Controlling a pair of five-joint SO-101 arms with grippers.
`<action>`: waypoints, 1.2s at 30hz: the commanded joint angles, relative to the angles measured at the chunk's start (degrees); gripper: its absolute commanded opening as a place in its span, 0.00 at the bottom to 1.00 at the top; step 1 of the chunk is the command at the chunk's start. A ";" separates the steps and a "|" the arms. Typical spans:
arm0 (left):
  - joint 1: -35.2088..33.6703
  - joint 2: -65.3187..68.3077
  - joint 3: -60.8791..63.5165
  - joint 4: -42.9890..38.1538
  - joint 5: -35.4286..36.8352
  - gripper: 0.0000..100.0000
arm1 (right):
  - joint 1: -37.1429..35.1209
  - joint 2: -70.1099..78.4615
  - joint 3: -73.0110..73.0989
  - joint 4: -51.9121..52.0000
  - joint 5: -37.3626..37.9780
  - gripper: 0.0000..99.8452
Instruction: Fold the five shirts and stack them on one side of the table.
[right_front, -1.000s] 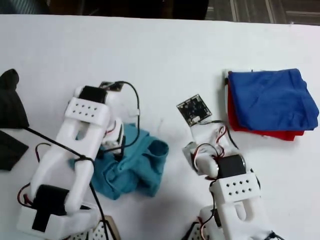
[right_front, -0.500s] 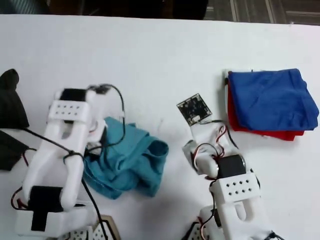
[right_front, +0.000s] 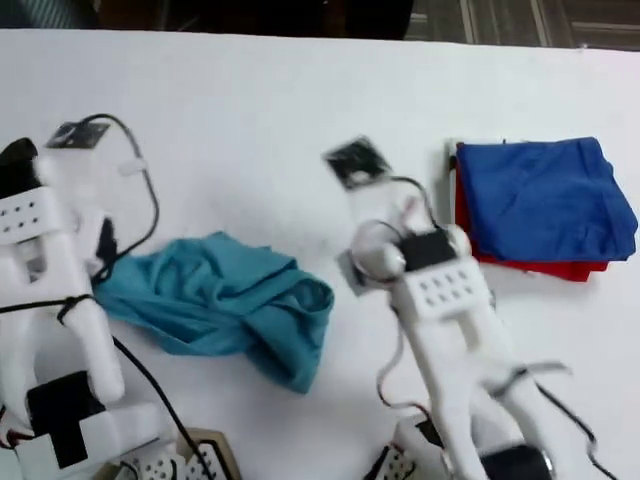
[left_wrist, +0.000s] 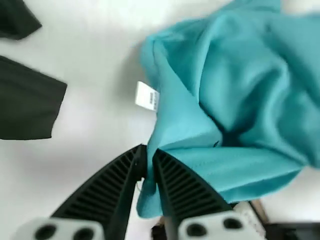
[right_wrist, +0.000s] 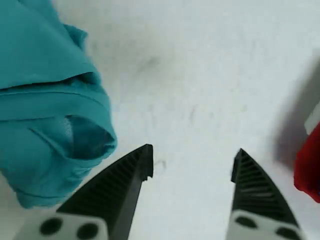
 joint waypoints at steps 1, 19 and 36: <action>-2.02 -0.44 -0.13 0.88 -4.84 0.03 | -9.10 8.75 -14.68 5.05 -2.20 0.36; -7.30 -0.35 2.15 -1.32 -5.89 0.03 | -25.89 36.62 -30.07 3.91 -2.37 0.37; -7.38 -0.35 2.15 -1.32 -5.89 0.03 | -14.02 48.31 -31.30 -3.12 -2.37 0.02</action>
